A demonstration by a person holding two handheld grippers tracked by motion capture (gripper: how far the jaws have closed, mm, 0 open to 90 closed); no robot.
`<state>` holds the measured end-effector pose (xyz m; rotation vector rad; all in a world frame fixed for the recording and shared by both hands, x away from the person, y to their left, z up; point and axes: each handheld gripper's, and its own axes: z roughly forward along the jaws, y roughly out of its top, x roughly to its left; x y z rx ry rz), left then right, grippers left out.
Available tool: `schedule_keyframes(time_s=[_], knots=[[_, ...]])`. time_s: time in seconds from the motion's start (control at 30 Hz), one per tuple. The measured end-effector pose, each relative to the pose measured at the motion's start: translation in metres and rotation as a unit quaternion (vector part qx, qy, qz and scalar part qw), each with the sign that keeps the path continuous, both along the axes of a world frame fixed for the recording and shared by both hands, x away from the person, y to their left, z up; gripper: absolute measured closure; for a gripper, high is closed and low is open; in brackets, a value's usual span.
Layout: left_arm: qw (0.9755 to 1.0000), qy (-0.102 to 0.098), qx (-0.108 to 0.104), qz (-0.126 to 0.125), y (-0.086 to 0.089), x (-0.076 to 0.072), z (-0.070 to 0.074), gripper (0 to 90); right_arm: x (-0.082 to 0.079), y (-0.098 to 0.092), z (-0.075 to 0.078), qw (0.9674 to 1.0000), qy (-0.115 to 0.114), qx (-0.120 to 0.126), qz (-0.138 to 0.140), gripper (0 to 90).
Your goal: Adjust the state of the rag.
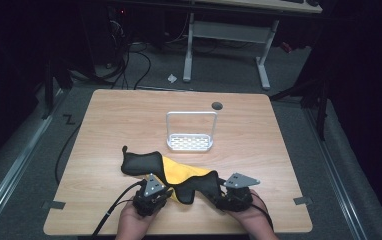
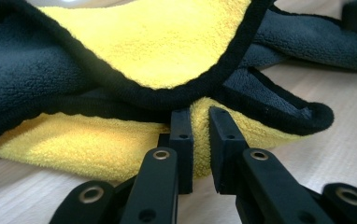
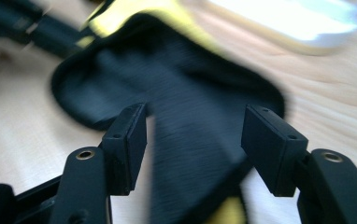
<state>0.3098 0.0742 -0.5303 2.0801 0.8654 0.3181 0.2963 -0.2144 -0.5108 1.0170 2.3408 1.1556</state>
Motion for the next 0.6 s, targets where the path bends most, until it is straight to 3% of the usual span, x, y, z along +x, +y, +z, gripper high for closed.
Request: schedule_keyframes(time_s=[0.07,0.1,0.17,0.2,0.27,0.43,0.47,0.53,0.6], knots=[[1.0000,0.004,-0.006,0.001,0.002,0.002,0.000,80.8,-0.002,0.006,-0.002,0.9999,0.002,-0.010,0.008,41.7],[1.0000,0.004,-0.008,-0.002,0.002,0.003,0.001,80.8,-0.004,0.014,-0.007,0.9992,0.003,-0.038,0.014,48.8],[1.0000,0.002,-0.009,-0.003,0.002,0.002,0.002,80.8,-0.003,0.017,-0.010,0.9981,0.001,-0.061,0.012,65.8],[1.0000,0.002,-0.009,-0.003,0.002,0.002,0.002,80.9,-0.003,0.017,-0.010,0.9981,0.001,-0.061,0.012,65.8],[0.9999,0.001,-0.014,-0.006,0.008,0.001,0.006,81.0,-0.004,0.009,-0.001,0.9981,-0.024,-0.057,0.000,84.5],[0.9993,0.000,-0.038,0.001,0.022,0.000,0.016,81.1,0.001,-0.005,0.007,0.9965,-0.048,-0.064,-0.025,86.1],[0.9991,-0.001,-0.042,0.004,0.029,-0.001,0.019,81.1,0.007,-0.014,0.010,0.9959,-0.051,-0.062,-0.042,86.2],[0.9989,-0.003,-0.046,0.003,0.034,-0.002,0.020,81.0,0.014,-0.024,0.011,0.9960,-0.049,-0.053,-0.054,86.2],[0.9983,0.009,-0.057,-0.005,0.044,-0.004,0.020,80.9,0.022,-0.029,0.010,0.9972,-0.035,-0.039,-0.053,86.2]])
